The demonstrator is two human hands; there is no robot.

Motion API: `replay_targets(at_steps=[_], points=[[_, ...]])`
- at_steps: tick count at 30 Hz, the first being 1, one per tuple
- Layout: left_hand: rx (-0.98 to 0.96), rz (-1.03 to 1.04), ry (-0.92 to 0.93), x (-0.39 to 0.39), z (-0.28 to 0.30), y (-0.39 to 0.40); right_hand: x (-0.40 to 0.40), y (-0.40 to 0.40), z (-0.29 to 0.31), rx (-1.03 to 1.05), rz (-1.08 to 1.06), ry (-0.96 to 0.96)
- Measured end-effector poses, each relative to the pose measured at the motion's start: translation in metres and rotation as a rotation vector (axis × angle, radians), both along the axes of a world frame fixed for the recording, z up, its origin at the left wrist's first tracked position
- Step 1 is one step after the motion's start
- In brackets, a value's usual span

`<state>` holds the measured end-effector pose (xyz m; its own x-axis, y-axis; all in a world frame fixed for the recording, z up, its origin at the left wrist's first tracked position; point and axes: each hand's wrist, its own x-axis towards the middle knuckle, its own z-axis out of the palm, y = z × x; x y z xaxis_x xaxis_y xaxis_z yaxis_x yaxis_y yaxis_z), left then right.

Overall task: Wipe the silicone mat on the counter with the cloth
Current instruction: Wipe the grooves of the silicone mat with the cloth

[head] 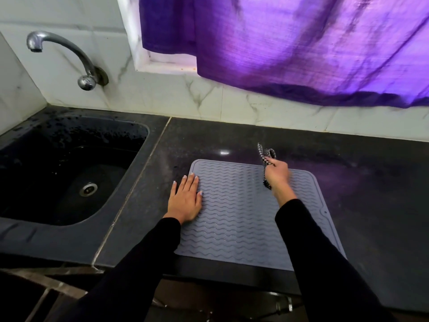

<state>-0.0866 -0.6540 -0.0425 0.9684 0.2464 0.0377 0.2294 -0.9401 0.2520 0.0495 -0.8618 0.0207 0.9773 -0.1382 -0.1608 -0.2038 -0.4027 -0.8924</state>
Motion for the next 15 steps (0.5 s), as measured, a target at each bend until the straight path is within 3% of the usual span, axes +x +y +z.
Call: replay_targets(at_steps=[5,8,12,14,15], points=[[0.085,-0.046,-0.118,0.017,0.008,0.016,-0.031,0.026,-0.024,-0.615,0.516,-0.295],[0.155,-0.120,-0.063,0.024,0.005,0.034,-0.034,0.023,-0.043,-0.905,0.639,-0.439],[0.077,-0.114,-0.052,0.023,-0.003,0.042,-0.030,0.012,-0.041,-0.985,0.706,-0.448],[0.015,-0.102,-0.055,0.023,-0.007,0.042,-0.024,0.011,-0.037,-0.883,0.730,-0.378],[-0.002,-0.102,-0.059,0.023,-0.008,0.043,-0.021,0.011,-0.031,-0.731,0.709,-0.294]])
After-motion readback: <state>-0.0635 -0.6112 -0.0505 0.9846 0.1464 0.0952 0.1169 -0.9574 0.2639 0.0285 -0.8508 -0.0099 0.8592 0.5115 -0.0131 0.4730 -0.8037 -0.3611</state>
